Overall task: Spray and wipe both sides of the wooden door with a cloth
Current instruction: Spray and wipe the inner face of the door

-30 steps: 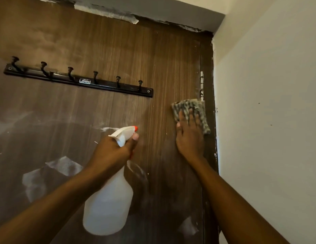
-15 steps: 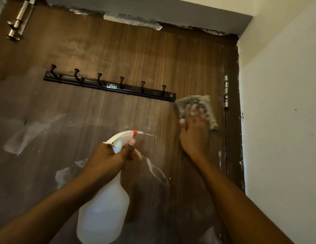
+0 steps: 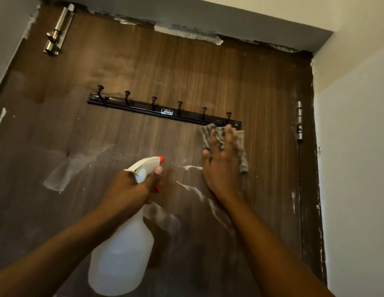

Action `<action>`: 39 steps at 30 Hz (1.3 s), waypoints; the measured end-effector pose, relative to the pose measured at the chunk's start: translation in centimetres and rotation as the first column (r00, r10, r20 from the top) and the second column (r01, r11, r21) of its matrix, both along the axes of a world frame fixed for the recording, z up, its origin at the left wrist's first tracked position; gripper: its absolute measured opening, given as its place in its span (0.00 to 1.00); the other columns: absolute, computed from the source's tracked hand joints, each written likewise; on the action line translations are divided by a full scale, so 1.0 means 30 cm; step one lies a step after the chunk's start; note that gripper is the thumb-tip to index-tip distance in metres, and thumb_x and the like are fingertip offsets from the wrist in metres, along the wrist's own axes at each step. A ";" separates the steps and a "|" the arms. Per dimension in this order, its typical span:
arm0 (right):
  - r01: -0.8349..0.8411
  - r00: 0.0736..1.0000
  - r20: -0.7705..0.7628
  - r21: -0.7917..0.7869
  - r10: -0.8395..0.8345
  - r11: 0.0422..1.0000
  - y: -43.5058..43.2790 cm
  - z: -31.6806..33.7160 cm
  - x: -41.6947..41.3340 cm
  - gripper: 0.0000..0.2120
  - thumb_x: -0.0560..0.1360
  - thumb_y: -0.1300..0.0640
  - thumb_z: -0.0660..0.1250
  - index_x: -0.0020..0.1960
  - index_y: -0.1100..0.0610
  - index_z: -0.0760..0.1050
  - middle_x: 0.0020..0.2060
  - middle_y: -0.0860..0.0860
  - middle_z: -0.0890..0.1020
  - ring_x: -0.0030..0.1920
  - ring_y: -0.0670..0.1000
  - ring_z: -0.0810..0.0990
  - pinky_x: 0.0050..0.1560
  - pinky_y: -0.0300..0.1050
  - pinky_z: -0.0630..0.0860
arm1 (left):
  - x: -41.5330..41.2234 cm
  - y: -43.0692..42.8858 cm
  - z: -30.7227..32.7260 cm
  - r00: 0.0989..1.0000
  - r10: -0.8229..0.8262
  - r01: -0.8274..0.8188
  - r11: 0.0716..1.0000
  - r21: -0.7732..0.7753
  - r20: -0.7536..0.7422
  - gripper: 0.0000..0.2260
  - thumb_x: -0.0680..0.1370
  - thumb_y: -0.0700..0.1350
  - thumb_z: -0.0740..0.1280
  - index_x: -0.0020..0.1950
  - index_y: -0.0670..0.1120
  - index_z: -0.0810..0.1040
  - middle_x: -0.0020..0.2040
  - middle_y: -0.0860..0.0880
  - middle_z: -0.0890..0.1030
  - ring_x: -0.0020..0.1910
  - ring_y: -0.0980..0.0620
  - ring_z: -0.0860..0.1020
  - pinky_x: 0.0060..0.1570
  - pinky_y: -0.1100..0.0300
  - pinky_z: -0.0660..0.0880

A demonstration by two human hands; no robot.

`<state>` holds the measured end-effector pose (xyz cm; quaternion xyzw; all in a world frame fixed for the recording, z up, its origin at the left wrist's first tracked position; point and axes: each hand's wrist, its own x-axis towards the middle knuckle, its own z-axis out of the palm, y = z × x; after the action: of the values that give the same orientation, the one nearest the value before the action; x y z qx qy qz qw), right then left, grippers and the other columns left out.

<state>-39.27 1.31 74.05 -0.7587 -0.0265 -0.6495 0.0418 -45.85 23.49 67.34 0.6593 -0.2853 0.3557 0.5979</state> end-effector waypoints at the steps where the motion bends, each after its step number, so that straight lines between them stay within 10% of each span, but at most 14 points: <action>1: 0.013 1.000 0.009 -0.065 -0.012 0.998 0.048 -0.021 0.015 0.28 0.83 0.47 0.53 0.80 0.47 0.49 0.81 0.53 0.47 0.79 0.56 0.41 0.78 0.60 0.43 | -0.002 0.008 0.008 1.000 -0.007 0.007 1.000 -0.006 0.012 0.24 0.71 0.60 0.63 0.63 0.50 0.75 0.45 0.47 0.83 0.41 0.50 0.83 0.34 0.62 0.77; 6: 0.050 0.998 -0.010 -0.308 -0.056 0.950 0.001 -0.211 0.013 0.28 0.81 0.45 0.56 0.80 0.46 0.55 0.80 0.50 0.55 0.80 0.54 0.49 0.78 0.55 0.48 | 0.003 0.068 0.000 1.000 -0.017 0.016 1.000 -0.024 -0.004 0.26 0.70 0.61 0.62 0.64 0.50 0.75 0.46 0.46 0.83 0.41 0.49 0.83 0.36 0.59 0.78; 14: 0.038 0.999 -0.001 0.140 -0.038 0.989 0.108 0.028 0.027 0.29 0.83 0.42 0.50 0.81 0.48 0.45 0.80 0.51 0.44 0.79 0.56 0.38 0.78 0.62 0.45 | 0.031 0.200 -0.007 0.997 0.071 -0.072 0.997 -0.018 -0.026 0.31 0.69 0.62 0.61 0.66 0.46 0.73 0.53 0.43 0.82 0.46 0.46 0.80 0.40 0.59 0.75; 22: 0.016 1.000 -0.013 -0.247 -0.020 0.969 0.193 -0.185 0.048 0.29 0.81 0.43 0.55 0.80 0.45 0.54 0.80 0.48 0.55 0.80 0.54 0.49 0.77 0.56 0.50 | 0.039 0.272 -0.010 0.999 0.047 -0.047 0.998 -0.046 -0.003 0.25 0.68 0.62 0.61 0.60 0.49 0.74 0.45 0.48 0.83 0.42 0.51 0.80 0.39 0.60 0.74; 30: -0.014 1.000 0.010 0.275 0.012 0.961 0.310 0.051 0.062 0.28 0.82 0.44 0.53 0.80 0.47 0.50 0.81 0.52 0.50 0.79 0.59 0.43 0.77 0.63 0.47 | 0.040 0.375 0.017 0.999 0.032 -0.032 0.999 -0.043 0.002 0.20 0.69 0.61 0.61 0.56 0.53 0.71 0.45 0.50 0.81 0.39 0.54 0.79 0.32 0.68 0.70; 39: -0.032 0.999 -0.044 -0.169 0.025 0.985 0.476 -0.178 0.075 0.27 0.81 0.44 0.54 0.79 0.42 0.54 0.79 0.47 0.56 0.79 0.52 0.49 0.77 0.55 0.48 | 0.057 0.474 -0.016 0.999 -0.015 0.013 0.999 -0.045 -0.043 0.20 0.73 0.56 0.62 0.62 0.48 0.70 0.49 0.47 0.79 0.42 0.50 0.78 0.35 0.66 0.71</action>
<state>-37.02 15.59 68.71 -0.7725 -0.0915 -0.6283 -0.0129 -44.14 37.71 66.86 0.6512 -0.2686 0.3434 0.6212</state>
